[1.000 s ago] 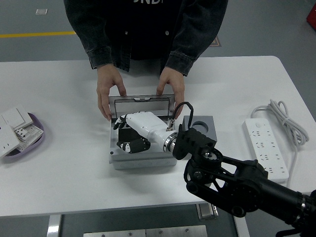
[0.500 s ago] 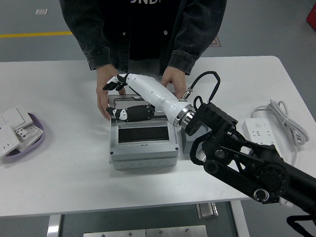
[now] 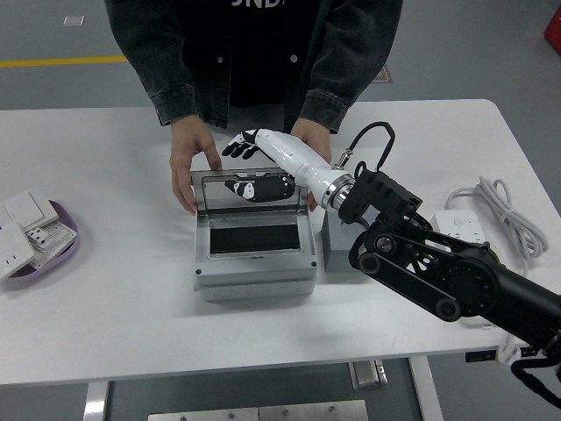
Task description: Pick up the cylinder from the cube,place it in the box,flap close box
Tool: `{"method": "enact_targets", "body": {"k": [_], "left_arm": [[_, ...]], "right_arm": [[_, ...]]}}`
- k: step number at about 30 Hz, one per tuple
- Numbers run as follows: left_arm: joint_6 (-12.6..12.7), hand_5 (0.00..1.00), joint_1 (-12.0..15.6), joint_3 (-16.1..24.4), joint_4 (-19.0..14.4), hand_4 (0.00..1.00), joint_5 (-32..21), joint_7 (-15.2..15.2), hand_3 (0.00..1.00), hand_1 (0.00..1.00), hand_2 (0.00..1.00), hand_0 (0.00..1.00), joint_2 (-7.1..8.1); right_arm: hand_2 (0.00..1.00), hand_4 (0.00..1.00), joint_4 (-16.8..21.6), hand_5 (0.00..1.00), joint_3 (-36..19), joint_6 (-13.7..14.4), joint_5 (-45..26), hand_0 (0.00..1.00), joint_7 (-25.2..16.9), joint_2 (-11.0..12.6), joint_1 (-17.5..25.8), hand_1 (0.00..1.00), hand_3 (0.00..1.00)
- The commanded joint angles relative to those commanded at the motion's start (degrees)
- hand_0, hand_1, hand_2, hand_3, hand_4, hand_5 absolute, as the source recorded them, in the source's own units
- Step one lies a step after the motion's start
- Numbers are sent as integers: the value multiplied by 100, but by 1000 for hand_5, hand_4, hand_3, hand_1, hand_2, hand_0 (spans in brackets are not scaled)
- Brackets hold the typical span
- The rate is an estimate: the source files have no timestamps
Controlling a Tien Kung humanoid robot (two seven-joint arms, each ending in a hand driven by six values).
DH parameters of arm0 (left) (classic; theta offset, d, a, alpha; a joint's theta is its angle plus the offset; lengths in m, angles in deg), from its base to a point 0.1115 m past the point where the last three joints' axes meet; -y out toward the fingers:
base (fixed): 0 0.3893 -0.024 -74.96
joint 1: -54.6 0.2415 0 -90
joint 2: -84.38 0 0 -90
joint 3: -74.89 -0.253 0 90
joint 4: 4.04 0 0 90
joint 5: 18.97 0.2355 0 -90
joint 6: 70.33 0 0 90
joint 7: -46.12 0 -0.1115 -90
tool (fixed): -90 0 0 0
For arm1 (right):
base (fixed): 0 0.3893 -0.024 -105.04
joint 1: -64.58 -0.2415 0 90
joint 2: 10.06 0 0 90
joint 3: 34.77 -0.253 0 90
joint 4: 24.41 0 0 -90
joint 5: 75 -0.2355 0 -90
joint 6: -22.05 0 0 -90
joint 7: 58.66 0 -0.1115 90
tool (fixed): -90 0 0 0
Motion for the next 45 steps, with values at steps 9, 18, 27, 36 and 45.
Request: {"method": "enact_targets", "body": {"k": [9, 18, 27, 36, 45], "left_arm": [[-1, 160, -8, 19, 0, 652, 12, -7, 633, 611, 606, 587, -6], [56, 162, 11, -47, 0, 651, -83, -99, 632, 611, 605, 587, 12], [17, 161, 34, 16, 0, 651, -23, -54, 632, 610, 605, 587, -5], [14, 159, 40, 46, 0, 651, 0, -49, 632, 609, 605, 586, -5], [14, 159, 58, 56, 0, 650, 4, -45, 631, 609, 605, 586, -8]], "right_arm": [[635, 698, 729, 251, 149, 152, 234, 739, -74, 370, 367, 635, 649], [629, 687, 1263, 254, 366, 313, 136, 712, -285, 599, 806, 633, 647], [627, 658, 1376, 262, 320, 575, -241, 684, -617, 712, 1296, 623, 642], [624, 628, 1396, 258, -16, 650, -1320, 676, -1153, 882, 1584, 622, 642], [624, 601, 1719, 242, -1426, 756, -850, 673, -1450, 1059, 1944, 626, 642]]}}
